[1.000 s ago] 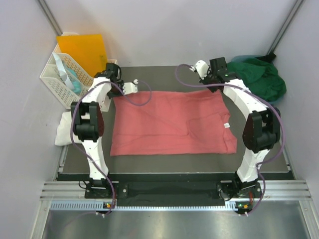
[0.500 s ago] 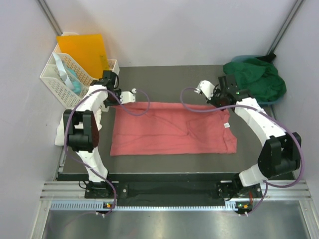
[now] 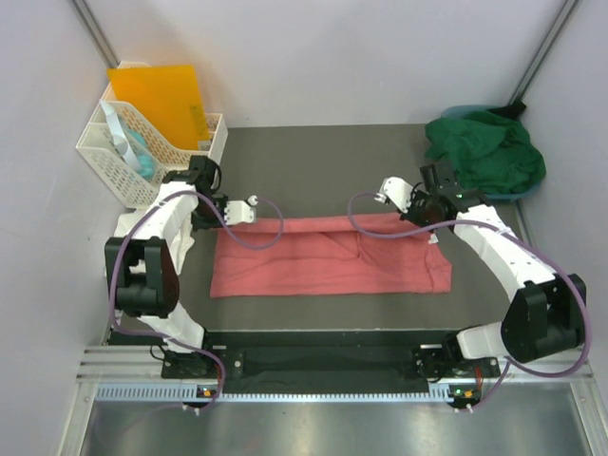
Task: Fold and stack the t-shirts
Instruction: Fold the other side of the tshirt into a rectangle
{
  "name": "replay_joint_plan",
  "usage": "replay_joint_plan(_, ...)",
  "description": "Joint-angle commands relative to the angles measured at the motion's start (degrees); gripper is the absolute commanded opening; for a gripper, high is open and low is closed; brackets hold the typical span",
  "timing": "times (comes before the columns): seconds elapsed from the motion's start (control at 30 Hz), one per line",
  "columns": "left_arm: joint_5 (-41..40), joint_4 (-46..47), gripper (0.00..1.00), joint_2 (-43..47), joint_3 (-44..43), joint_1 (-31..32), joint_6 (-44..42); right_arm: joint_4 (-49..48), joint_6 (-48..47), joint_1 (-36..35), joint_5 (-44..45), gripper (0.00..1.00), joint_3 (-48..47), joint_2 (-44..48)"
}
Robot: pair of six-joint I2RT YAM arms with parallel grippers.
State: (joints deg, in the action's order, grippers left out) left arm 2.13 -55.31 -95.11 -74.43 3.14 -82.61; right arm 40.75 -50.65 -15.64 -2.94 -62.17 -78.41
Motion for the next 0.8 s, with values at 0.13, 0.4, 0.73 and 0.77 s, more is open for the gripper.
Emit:
replay_joint_plan(0.13,0.59,-3.75,0.00,5.55,6.05,-0.24,-2.38,6.18,-5.07,-0.44,-1.28,0.00,4.07,5.81)
replay_joint_plan(0.4,0.59,-4.98,0.00,6.43,7.28,-0.06,-2.91,6.27,-5.77,-0.53,-1.46,0.00,9.08,7.66)
replay_joint_plan(0.73,1.82,-10.15,0.02,4.76,7.64,0.47,-4.14,6.61,-4.80,-1.94,-2.16,0.03,10.23,6.87)
replay_joint_plan(0.77,1.91,-11.04,0.15,4.24,7.64,0.47,-4.57,7.23,-5.41,-2.37,-2.24,0.15,10.40,6.61)
